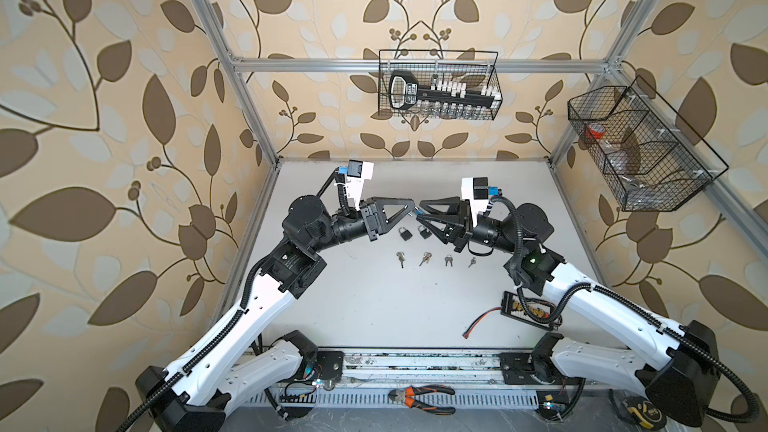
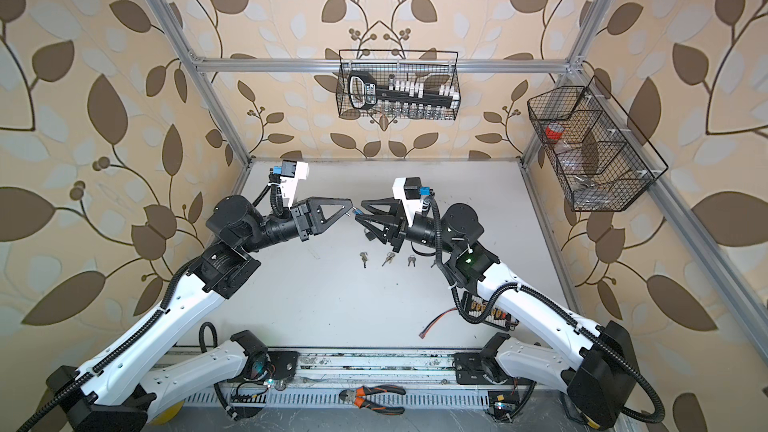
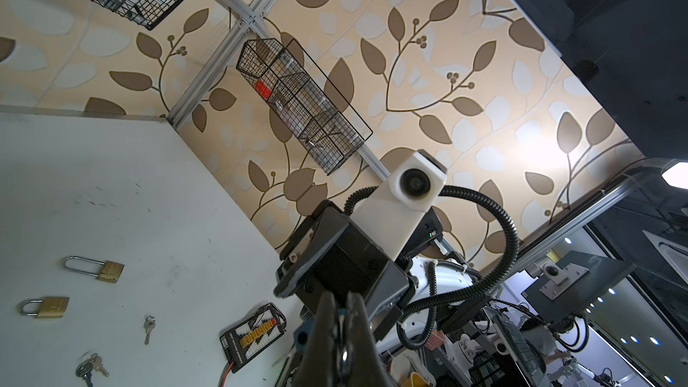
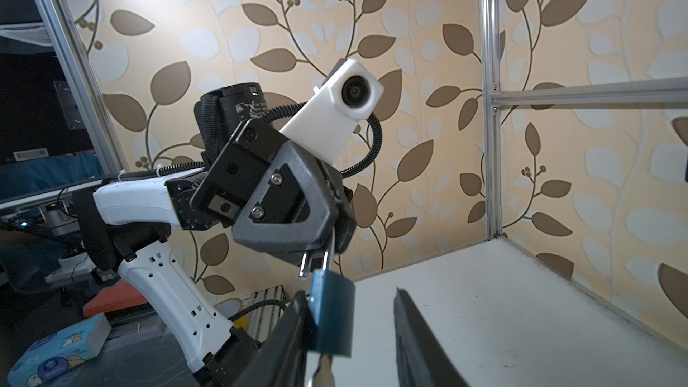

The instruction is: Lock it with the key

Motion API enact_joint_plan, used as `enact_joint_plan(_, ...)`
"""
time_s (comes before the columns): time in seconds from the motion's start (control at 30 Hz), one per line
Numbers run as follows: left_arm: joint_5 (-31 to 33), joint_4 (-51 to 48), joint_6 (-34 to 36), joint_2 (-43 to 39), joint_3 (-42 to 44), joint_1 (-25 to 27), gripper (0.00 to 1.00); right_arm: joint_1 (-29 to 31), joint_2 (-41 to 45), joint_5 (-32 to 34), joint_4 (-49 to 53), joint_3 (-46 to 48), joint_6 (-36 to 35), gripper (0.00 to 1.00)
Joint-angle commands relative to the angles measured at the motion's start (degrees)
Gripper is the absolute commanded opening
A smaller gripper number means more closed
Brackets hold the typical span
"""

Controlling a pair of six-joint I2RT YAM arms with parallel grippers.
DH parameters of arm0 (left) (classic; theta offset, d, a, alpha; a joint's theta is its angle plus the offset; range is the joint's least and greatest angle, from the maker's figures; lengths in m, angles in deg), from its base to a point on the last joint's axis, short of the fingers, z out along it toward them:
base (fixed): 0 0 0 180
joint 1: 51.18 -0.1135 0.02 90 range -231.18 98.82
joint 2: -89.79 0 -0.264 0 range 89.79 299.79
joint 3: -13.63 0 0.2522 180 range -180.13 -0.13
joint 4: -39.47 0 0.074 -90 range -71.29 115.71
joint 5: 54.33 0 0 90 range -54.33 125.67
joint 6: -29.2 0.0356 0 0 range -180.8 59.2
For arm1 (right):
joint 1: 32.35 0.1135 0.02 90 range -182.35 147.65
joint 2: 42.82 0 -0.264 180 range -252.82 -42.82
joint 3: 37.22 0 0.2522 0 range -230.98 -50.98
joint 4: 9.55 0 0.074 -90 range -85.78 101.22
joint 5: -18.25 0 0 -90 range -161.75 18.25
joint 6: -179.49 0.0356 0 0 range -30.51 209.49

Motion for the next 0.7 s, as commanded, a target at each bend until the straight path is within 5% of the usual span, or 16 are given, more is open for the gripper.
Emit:
enact_joint_plan(0.0,-1.5,2.3,0.7,-1.7,-1.2,0.6,0.0,0.1,-0.8,-1.3,-0.4,-2.2,0.3,0.3)
enact_joint_plan(0.27,-0.3,-2.9,3.8,-2.0,-3.7,0.6,0.0,0.1,-0.2,-1.7,0.8,-2.2,2.0,0.0)
enact_joint_plan(0.67,-5.8,-10.5,13.9,0.7,-12.0,0.6,0.0,0.1,-0.7,-16.7,4.7,-9.7,17.8,0.0)
